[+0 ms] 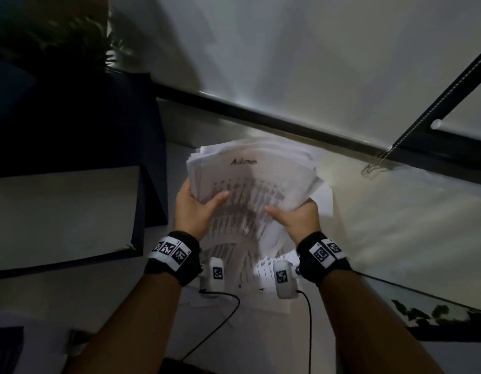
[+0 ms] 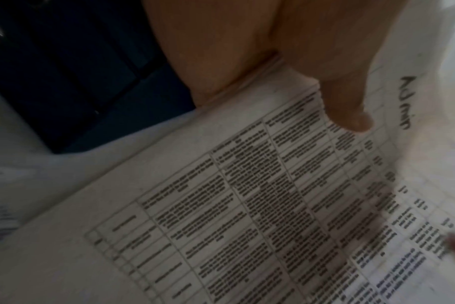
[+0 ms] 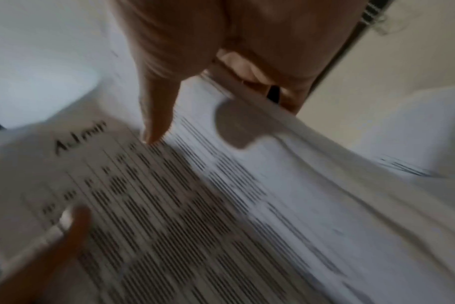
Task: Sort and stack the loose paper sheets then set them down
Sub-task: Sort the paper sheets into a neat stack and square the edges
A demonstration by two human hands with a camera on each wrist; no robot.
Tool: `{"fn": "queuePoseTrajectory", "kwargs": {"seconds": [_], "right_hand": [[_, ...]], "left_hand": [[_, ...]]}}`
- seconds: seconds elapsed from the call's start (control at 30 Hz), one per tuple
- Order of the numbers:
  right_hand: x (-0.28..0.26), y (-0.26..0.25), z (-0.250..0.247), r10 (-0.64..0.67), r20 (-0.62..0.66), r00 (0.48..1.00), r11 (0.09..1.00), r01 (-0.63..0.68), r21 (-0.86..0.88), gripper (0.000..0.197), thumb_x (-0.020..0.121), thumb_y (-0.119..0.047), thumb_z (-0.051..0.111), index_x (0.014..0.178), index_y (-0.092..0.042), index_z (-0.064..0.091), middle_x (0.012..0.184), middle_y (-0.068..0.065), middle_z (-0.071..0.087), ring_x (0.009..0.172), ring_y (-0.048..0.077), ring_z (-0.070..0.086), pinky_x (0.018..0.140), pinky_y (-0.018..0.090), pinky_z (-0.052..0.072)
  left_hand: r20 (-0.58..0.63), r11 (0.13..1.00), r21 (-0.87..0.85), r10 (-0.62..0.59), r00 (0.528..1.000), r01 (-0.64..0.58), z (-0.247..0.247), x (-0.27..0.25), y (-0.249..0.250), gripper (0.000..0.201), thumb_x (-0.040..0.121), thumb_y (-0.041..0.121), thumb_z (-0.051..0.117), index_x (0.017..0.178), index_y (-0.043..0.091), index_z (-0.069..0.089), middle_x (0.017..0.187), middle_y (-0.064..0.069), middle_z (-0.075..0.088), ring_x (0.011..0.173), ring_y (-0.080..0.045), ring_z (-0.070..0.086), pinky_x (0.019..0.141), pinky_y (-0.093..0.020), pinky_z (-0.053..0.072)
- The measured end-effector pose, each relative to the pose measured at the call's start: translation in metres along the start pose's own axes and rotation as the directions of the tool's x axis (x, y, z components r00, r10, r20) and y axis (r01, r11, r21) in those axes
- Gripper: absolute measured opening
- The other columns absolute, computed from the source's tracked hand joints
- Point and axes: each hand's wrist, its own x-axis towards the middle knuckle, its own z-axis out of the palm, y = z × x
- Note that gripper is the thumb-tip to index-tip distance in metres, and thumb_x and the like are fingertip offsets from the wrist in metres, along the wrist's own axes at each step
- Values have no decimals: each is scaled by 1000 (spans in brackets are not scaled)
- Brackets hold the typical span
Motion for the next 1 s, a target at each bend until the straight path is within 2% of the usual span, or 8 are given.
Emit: {"fn": "queuePoseTrajectory", "kwargs": {"seconds": [0.1, 0.23, 0.37, 0.53, 0.63, 0.73, 0.87, 1.0], "right_hand": [[5, -29, -1, -89, -89, 992, 991, 97, 96, 52, 70, -18, 89, 110, -16, 55, 101, -2, 71, 90, 7, 73, 77, 28, 61], [22, -82, 7, -263, -313, 912, 918, 337, 211, 32, 82, -24, 79, 106, -18, 59, 74, -3, 64, 65, 10, 61, 71, 28, 54], [25, -76, 16, -240, -363, 900, 930, 320, 179, 21, 91, -9, 65, 109, -16, 56, 68, -3, 62, 58, 5, 57, 64, 24, 50], [3, -56, 3, -208, -212, 955, 937, 257, 236, 62, 72, -53, 79, 121, -22, 54, 92, 3, 65, 76, 16, 66, 67, 28, 57], [-1, -58, 3, -262, -197, 945, 952, 287, 110, 56, 64, -21, 90, 111, -21, 60, 104, 13, 67, 80, 7, 70, 64, 22, 57], [0, -51, 4, -232, -178, 956, 969, 244, 48, 59, 62, -13, 93, 110, -27, 61, 110, 16, 65, 91, 18, 69, 69, 28, 60], [-4, -42, 7, -127, -132, 983, 983, 142, 117, 64, 58, -11, 95, 113, -14, 62, 112, 12, 68, 104, 21, 69, 74, 26, 60], [-9, -45, 11, -167, -164, 972, 976, 186, 111, 52, 65, -3, 90, 101, -27, 61, 107, 4, 67, 97, 8, 68, 72, 20, 59]], "left_hand": [[-6, 996, 53, -78, 997, 78, -7, -3, -7, 31, 72, 8, 84, 96, 20, 68, 92, 8, 72, 83, 1, 71, 69, -21, 61], [-22, 994, -7, -108, 994, 108, -8, -4, -8, 31, 70, 2, 84, 92, 18, 69, 90, 6, 74, 83, -3, 73, 65, -17, 58], [-42, 996, 14, -93, 995, 93, -11, -1, -14, 32, 71, 4, 84, 90, 24, 68, 90, 6, 74, 83, -4, 72, 68, -20, 59], [-63, 997, -10, -72, 995, 71, -8, -1, -12, 22, 85, -1, 70, 82, 21, 69, 77, 13, 72, 74, -1, 71, 64, -13, 54], [-50, 996, -74, -52, 997, 48, -5, 0, -2, 7, 90, -1, 63, 92, 5, 66, 83, 4, 70, 74, 3, 69, 65, -12, 53], [-38, 991, -130, -42, 998, 37, -2, -1, 10, 42, 86, 11, 71, 124, 9, 53, 104, 6, 66, 91, 1, 69, 74, -17, 56], [-84, 921, 153, 373, 924, -358, -1, 8, 33, 87, 79, 20, 79, 146, 24, 25, 132, -2, 48, 115, 4, 51, 94, -5, 41], [142, 657, 505, 577, 805, -560, 0, 27, 44, 47, 90, 35, 66, 135, 32, 51, 147, -8, 31, 124, -20, 44, 100, -19, 42]]}}
